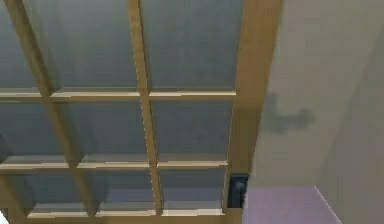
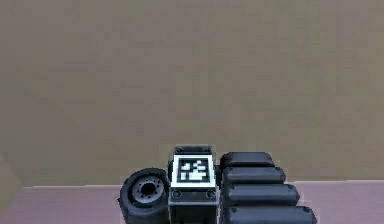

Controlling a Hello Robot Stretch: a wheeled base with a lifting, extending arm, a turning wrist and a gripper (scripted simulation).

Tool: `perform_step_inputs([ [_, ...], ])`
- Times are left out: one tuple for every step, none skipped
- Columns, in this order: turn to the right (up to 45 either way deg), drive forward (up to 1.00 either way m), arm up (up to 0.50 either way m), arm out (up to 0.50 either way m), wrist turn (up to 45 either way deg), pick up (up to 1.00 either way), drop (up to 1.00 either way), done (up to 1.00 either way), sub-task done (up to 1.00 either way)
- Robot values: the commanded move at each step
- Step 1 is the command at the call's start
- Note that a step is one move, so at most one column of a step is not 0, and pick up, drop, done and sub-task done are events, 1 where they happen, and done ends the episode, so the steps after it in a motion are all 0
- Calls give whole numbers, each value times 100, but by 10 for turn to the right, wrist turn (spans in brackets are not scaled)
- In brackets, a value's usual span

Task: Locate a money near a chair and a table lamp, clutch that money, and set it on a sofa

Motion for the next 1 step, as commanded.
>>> perform_step_inputs([
  [-450,0,0,0,0,0,0,0,0],
])
